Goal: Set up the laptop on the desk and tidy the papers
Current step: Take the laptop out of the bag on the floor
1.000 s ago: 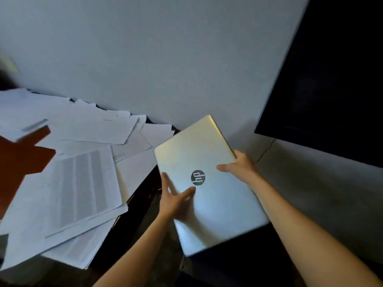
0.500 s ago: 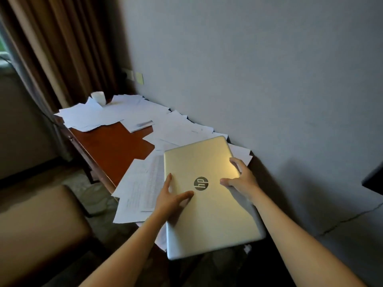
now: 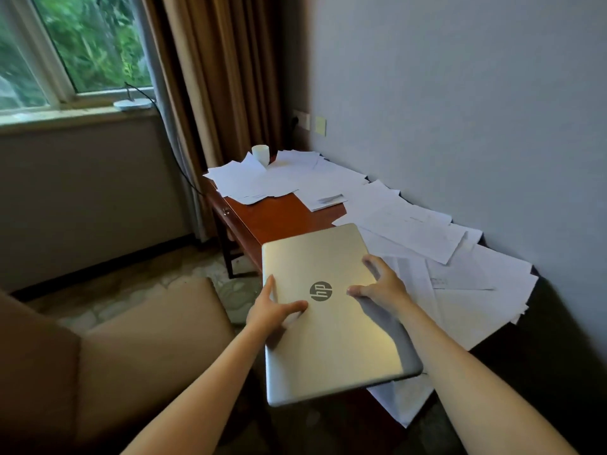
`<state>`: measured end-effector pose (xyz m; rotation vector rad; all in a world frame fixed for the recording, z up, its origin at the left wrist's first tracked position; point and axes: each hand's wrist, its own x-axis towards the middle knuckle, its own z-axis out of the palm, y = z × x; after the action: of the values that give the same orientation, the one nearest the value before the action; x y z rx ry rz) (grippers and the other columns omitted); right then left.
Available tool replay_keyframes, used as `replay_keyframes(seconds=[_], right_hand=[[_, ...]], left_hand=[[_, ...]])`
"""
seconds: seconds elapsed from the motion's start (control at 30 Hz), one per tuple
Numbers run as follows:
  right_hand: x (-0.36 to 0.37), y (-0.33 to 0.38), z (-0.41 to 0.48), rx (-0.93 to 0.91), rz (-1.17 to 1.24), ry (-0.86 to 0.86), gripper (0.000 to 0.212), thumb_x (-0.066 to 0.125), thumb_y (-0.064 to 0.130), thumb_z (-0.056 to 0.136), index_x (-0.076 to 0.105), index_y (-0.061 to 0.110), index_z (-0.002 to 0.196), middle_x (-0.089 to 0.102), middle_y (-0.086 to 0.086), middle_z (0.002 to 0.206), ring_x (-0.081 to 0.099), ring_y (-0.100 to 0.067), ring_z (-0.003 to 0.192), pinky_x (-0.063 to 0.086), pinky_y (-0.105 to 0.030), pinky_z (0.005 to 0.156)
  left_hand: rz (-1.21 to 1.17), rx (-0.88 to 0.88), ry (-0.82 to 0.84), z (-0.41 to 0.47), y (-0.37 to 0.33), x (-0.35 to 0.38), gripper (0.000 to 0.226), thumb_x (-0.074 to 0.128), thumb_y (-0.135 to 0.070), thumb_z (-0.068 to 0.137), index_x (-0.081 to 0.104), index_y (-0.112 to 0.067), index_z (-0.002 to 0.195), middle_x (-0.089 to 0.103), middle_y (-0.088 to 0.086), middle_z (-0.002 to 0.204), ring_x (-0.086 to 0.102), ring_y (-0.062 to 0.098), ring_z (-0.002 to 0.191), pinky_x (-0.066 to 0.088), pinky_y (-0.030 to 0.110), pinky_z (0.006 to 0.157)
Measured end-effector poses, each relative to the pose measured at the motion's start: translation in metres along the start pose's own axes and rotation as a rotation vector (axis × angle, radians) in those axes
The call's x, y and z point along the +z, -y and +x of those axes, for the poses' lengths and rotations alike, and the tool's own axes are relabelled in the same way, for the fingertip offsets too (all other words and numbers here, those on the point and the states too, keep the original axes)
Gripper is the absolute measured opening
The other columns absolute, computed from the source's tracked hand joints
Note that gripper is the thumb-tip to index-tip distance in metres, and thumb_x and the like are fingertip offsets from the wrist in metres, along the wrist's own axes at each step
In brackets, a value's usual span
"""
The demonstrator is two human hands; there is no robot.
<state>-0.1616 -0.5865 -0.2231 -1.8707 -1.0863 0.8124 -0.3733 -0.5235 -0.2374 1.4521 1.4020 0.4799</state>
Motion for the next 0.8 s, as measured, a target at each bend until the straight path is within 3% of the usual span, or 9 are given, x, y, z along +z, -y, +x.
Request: replay_keyframes(seconds=[0.27,0.53,0.8], right_hand=[[0.059,0.026,0.032,0.003,-0.101,0.122,0.076,0.076,0.021,0.077,0.036,0.019,0.142,0.036,0.005,0.149,0.034,-0.019,0.137,0.031,-0.03,0.108],[0.071,0.035,0.105,-0.028,-0.159,0.17,0.072,0.077,0.021,0.075,0.042,0.019,0.138,0.042,0.003,0.145,0.037,-0.018,0.135,0.03,-0.027,0.106],[0.067,0.04,0.217,-0.031,-0.208,0.199,0.076,0.08,0.027,0.07,0.044,0.024,0.137,0.046,0.005,0.142,0.039,-0.017,0.133,0.032,-0.033,0.108]], left_hand=[[0.002,-0.044,-0.054,0.036,0.026,-0.05,0.096,0.074,-0.038,0.077,0.013,-0.027,0.151,0.026,-0.002,0.155,0.034,0.024,0.137,0.033,0.037,0.107],[-0.157,-0.039,-0.181,0.096,0.014,-0.046,0.063,0.053,-0.036,0.091,0.026,-0.029,0.148,0.031,-0.004,0.153,0.034,0.021,0.137,0.032,0.034,0.105],[-0.141,-0.072,-0.24,0.189,-0.021,-0.033,0.059,0.047,-0.036,0.093,0.028,-0.029,0.148,0.032,-0.006,0.152,0.036,0.021,0.136,0.031,0.036,0.105]])
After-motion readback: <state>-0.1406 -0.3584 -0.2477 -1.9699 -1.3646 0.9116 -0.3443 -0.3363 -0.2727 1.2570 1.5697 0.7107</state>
